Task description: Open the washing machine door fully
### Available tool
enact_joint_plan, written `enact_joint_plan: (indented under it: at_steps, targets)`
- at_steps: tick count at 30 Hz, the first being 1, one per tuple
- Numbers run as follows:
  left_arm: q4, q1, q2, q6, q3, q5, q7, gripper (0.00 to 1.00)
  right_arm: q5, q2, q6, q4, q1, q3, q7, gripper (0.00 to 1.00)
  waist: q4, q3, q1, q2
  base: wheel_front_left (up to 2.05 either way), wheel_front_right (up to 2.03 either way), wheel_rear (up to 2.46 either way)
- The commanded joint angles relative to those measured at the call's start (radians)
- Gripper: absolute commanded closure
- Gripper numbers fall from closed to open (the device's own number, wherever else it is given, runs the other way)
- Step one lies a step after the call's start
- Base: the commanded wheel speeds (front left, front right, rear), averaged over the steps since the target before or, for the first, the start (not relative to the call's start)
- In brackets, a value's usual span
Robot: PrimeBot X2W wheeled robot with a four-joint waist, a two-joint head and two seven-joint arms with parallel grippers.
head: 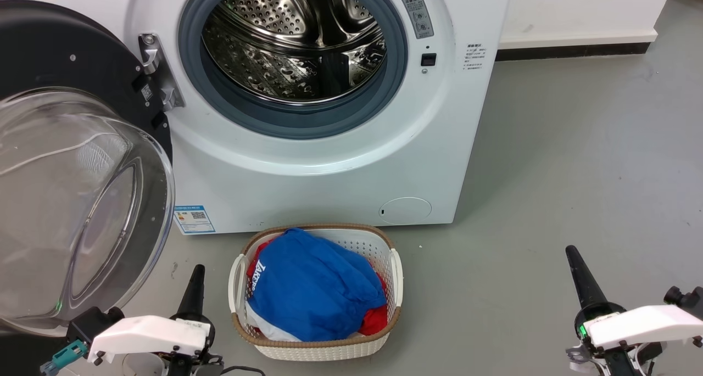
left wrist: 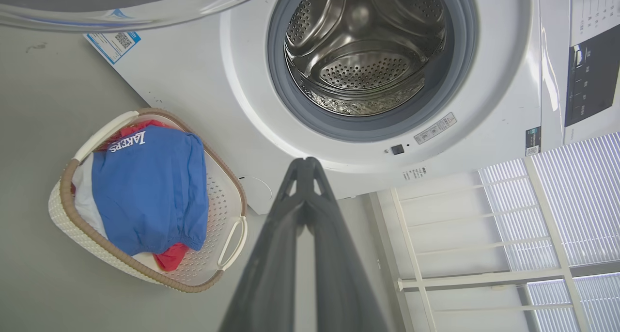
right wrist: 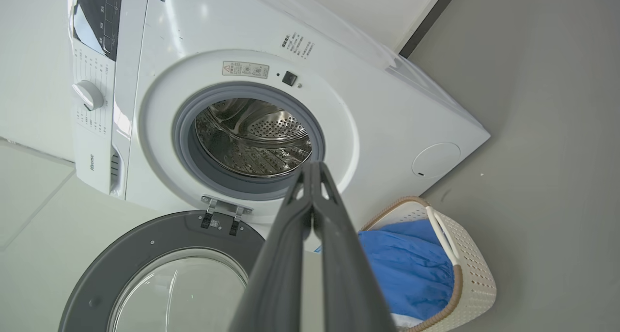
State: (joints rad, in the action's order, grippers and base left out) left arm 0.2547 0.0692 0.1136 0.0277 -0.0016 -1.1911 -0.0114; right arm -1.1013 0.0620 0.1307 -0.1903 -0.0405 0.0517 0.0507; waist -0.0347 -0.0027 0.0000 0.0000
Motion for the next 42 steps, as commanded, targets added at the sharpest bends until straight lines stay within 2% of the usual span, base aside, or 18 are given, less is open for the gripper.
enact_joint_plan:
  at_steps: [1, 42]
  targets:
    - [-0.010, 0.027, -0.004, 0.011, 0.009, -0.025, 0.007, 1.00, -0.035, 0.001, 0.000, 0.005, -0.026, 0.004, 0.003, 1.00, 0.001, 0.000, 0.0000, 0.0000, 0.00, 0.00, 0.00]
    - [-0.011, 0.042, -0.048, 0.082, 0.092, -0.319, 0.097, 1.00, -0.394, -0.005, 0.000, -0.040, -0.063, 0.043, 0.045, 1.00, 0.024, 0.004, 0.0000, 0.0000, 0.00, 0.00, 0.00]
